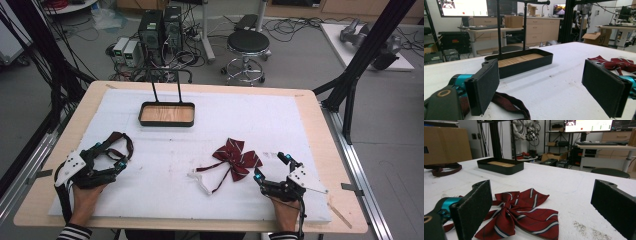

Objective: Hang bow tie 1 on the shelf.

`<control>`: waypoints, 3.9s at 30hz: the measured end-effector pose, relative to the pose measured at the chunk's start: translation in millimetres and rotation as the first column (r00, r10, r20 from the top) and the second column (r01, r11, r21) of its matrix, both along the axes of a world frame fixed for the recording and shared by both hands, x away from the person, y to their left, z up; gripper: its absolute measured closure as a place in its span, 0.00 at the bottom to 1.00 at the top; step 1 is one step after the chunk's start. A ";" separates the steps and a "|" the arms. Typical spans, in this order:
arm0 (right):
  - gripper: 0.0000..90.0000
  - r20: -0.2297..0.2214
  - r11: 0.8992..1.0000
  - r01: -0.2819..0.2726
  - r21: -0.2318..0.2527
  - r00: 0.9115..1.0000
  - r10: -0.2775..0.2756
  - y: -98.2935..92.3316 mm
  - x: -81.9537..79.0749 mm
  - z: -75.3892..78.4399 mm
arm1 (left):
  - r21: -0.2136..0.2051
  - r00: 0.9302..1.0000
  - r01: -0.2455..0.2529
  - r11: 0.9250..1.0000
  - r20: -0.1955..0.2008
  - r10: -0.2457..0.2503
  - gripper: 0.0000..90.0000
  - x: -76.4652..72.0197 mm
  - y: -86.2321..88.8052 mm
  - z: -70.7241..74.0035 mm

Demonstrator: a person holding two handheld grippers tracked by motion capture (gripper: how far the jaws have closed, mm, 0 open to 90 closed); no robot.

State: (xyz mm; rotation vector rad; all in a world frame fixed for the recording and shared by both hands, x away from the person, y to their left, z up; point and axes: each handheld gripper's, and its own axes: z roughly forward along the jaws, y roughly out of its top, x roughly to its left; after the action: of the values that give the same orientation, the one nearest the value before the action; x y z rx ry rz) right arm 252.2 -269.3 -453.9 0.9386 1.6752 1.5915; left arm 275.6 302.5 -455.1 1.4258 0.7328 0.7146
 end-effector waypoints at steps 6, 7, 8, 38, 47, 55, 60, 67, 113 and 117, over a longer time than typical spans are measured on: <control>0.03 -0.001 1.000 0.001 0.004 1.000 -0.001 -0.4 0.2 0.1 | 0.014 1.000 -0.003 1.000 -0.004 0.003 0.17 0.4 -0.9 0.4; 0.03 -0.001 1.000 0.001 0.004 1.000 -0.001 -0.4 0.2 0.1 | 0.014 1.000 -0.004 1.000 -0.005 0.004 0.17 0.0 -0.8 0.4; 0.03 -0.006 1.000 0.001 0.010 1.000 -0.001 -0.4 0.0 0.0 | 0.011 1.000 -0.006 1.000 0.001 0.006 0.17 -0.2 -0.9 0.2; 0.03 -0.110 0.993 -0.085 -0.086 0.991 0.075 5.5 11.1 19.0 | 0.013 1.000 -0.011 1.000 0.000 0.011 0.17 -0.2 -1.1 0.3; 0.05 -0.217 0.947 -0.206 -0.246 0.964 0.154 26.2 25.4 37.0 | 0.013 1.000 -0.011 1.000 0.001 0.011 0.17 -0.3 -1.1 0.3; 0.05 -0.342 0.888 -0.313 -0.336 0.919 0.194 39.9 41.1 43.2 | 0.013 1.000 -0.012 1.000 0.000 0.012 0.17 -0.2 -1.0 0.2; 0.05 -0.425 0.852 -0.370 -0.371 0.883 0.199 45.1 49.6 41.9 | 0.013 1.000 -0.014 1.000 -0.001 0.014 0.17 -0.1 -1.2 0.3; 0.06 -0.493 0.810 -0.415 -0.415 0.851 0.183 52.6 59.6 39.4 | 0.013 1.000 -0.016 1.000 -0.001 0.016 0.17 -0.1 -1.4 0.3; 0.92 -0.704 0.648 -0.593 -0.478 0.700 0.122 85.5 93.5 36.2 | 0.015 1.000 -0.019 1.000 -0.005 0.019 0.17 0.1 -1.1 0.4; 0.93 -0.707 0.657 -0.588 -0.472 0.697 0.116 85.8 93.2 36.5 | 0.013 1.000 -0.021 1.000 -0.002 0.021 0.17 0.1 -1.4 0.4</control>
State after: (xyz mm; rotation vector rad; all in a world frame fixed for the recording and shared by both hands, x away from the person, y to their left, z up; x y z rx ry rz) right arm 345.3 -183.5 -417.4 0.7728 2.8286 0.7059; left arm 275.7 301.1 -454.7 1.4330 0.7469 0.7351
